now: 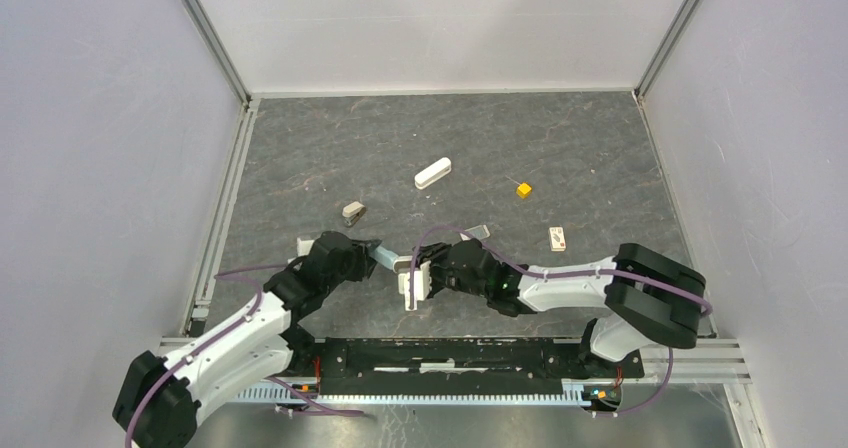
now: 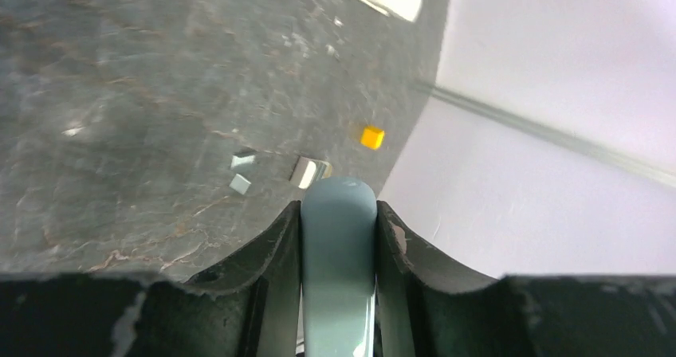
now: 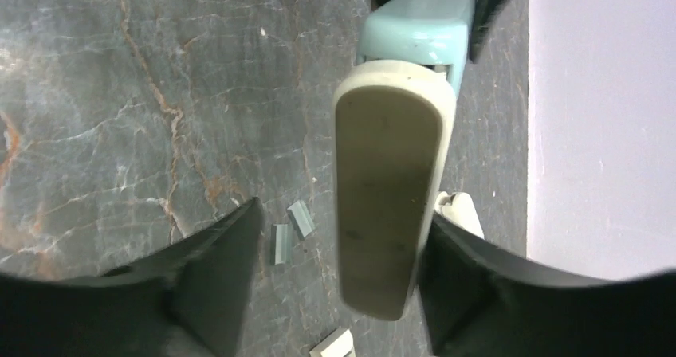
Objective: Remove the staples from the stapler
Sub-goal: Unload the staple at the center of the board.
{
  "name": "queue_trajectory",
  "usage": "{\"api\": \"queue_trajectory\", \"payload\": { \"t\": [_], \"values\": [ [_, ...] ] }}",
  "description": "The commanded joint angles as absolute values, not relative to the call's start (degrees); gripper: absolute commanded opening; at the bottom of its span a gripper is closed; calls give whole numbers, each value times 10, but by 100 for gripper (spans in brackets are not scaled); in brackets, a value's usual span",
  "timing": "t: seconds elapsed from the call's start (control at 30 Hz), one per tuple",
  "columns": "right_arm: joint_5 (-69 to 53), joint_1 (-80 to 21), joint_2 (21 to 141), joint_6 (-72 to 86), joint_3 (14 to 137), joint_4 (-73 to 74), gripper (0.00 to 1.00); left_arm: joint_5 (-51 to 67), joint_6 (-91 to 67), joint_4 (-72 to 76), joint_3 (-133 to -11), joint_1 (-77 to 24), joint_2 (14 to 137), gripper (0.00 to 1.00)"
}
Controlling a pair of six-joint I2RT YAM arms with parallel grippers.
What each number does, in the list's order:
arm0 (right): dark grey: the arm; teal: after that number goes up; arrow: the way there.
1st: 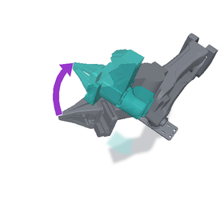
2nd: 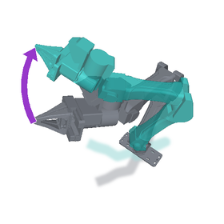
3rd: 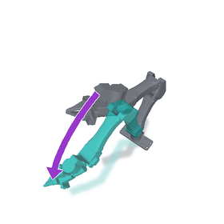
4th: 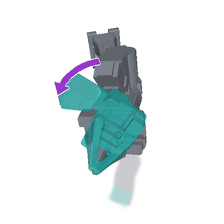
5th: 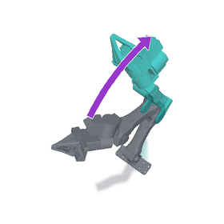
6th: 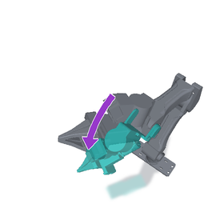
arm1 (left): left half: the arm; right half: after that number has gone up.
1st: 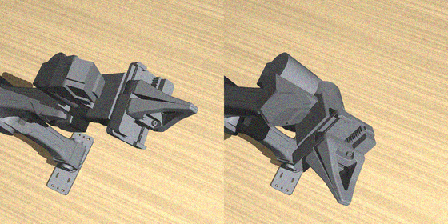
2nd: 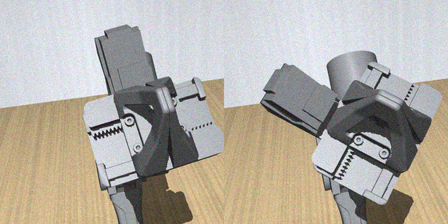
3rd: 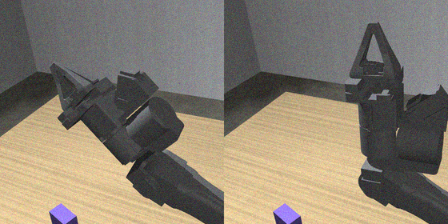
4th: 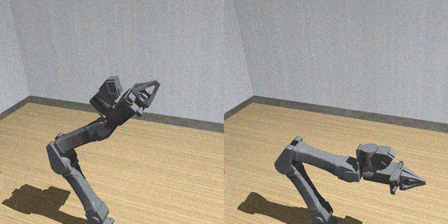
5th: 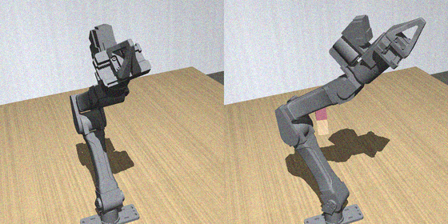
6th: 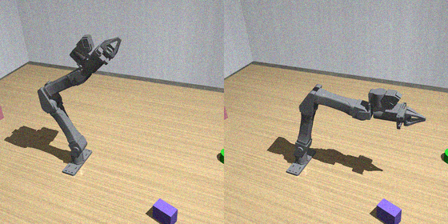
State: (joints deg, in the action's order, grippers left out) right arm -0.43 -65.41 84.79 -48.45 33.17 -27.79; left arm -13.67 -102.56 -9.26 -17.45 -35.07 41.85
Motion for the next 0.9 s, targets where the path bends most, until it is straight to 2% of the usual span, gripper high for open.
{"api": "queue_trajectory", "payload": {
  "t": [0.0, 0.03, 0.1, 0.27, 0.4, 0.5, 0.63, 0.87],
  "values": [
    [-32, -659, 804, -495, 338, -201, 81, -120, -867, 104, -143, -344, 374, 2],
    [-41, -659, 787, -491, 343, -188, 89, -117, -855, 118, -134, -345, 365, 2],
    [-51, -659, 757, -473, 349, -169, 98, -115, -830, 154, -112, -344, 346, 2],
    [-83, -631, 679, -439, 355, -120, 98, -86, -737, 209, -102, -344, 331, 2],
    [-212, -551, 626, -436, 370, -62, 98, -28, -615, 203, -147, -344, 360, 2],
    [-313, -496, 598, -418, 380, -27, 98, -14, -475, 133, -223, -344, 397, 2],
    [-394, -436, 574, -382, 370, -33, 98, -35, -269, 57, -321, -344, 493, 2],
    [-407, -395, 570, -393, 364, -22, 98, -48, -3, 32, -468, -341, 719, 4]
  ]
}}
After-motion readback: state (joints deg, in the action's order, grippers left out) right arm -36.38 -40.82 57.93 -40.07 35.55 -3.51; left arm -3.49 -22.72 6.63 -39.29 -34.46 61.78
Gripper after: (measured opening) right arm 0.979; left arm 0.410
